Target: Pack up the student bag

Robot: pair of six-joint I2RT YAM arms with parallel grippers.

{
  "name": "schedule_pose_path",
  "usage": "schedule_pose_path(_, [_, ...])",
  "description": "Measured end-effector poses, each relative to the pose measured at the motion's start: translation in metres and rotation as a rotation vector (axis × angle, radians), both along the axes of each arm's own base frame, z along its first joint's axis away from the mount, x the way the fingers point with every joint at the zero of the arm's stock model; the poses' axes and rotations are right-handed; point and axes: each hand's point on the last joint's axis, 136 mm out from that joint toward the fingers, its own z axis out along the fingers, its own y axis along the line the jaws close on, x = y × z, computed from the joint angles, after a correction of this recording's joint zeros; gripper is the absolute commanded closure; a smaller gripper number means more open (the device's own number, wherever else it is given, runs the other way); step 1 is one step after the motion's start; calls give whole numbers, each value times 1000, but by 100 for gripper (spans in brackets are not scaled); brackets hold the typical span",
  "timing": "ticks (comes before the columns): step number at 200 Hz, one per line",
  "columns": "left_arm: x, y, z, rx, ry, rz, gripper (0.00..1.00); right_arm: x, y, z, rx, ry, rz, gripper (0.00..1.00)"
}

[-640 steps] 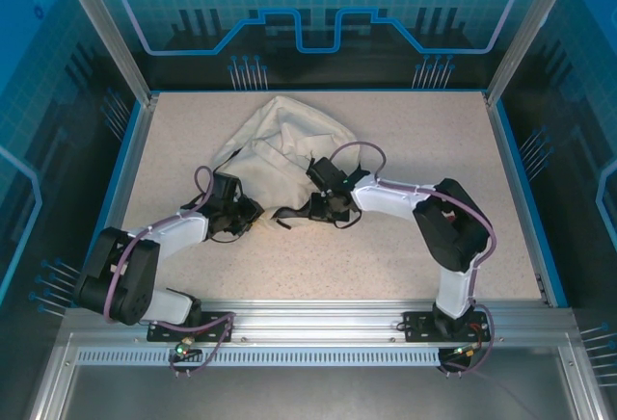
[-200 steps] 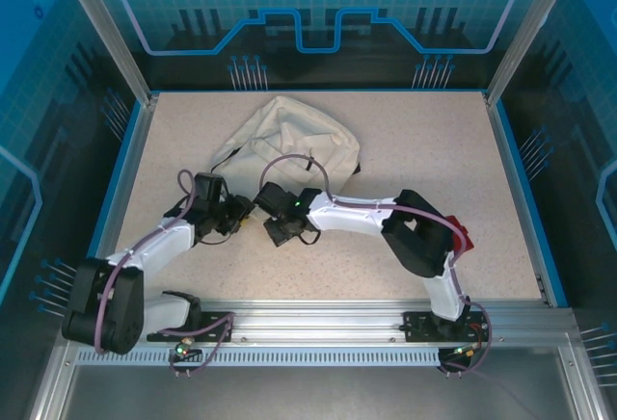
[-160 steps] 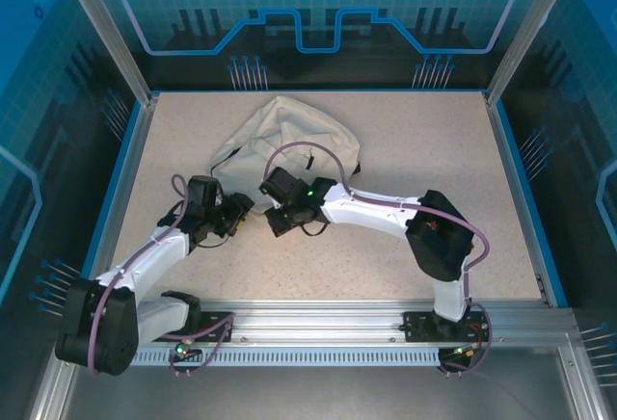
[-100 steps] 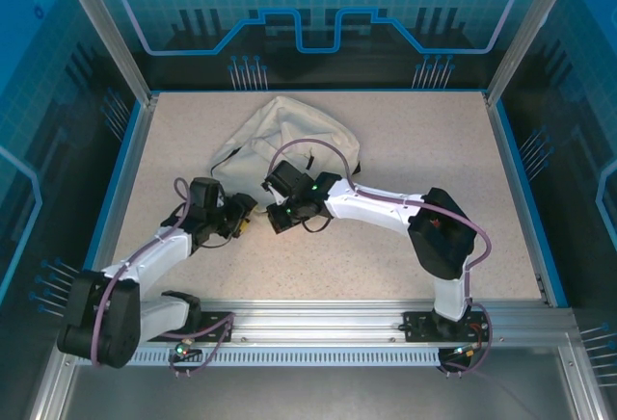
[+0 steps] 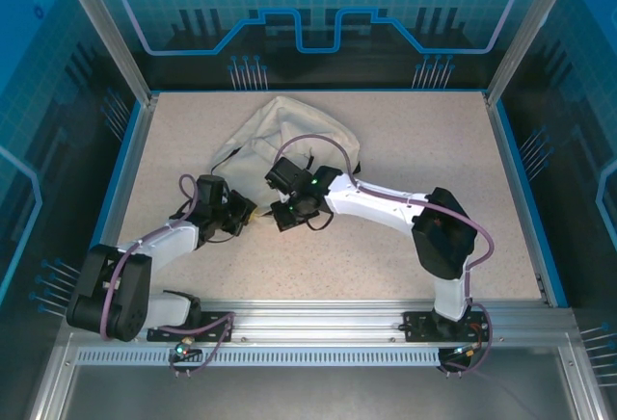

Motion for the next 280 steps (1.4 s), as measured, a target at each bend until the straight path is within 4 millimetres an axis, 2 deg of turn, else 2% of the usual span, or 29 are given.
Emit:
schedule_pose_path(34, [-2, 4, -4, 36, 9, -4, 100, 13, -36, -5, -120, -19, -119, 100])
schedule_pose_path(59, [-1, 12, -7, 76, 8, 11, 100, 27, -89, -16, -248, -7, -230, 100])
schedule_pose_path(75, [-1, 12, -8, 81, 6, 8, 100, 34, -104, -22, -259, 3, -255, 100])
schedule_pose_path(81, [-1, 12, -8, 81, 6, 8, 100, 33, -104, -23, -248, 8, -242, 100])
schedule_pose_path(95, [-1, 12, -8, 79, 6, 6, 100, 25, -89, -20, -201, 16, -171, 79])
schedule_pose_path(112, [-1, 11, -7, 76, 6, 4, 100, 14, -61, -10, -147, -14, -59, 62])
schedule_pose_path(136, [-2, 10, -7, 76, 3, -4, 100, 1, -25, 9, -68, -50, 76, 48])
schedule_pose_path(162, [-2, 10, -7, 79, 0, -11, 100, 9, -2, 18, -12, -74, 144, 46])
schedule_pose_path(193, [-2, 10, -7, 77, 0, -15, 100, 18, 15, -1, -15, -50, 211, 45])
schedule_pose_path(230, [-2, 9, -7, 74, -1, -18, 100, 14, 14, -23, -48, -1, 240, 47])
schedule_pose_path(280, [-2, 9, -6, 72, -1, -18, 100, 11, 10, -30, -69, 25, 253, 65])
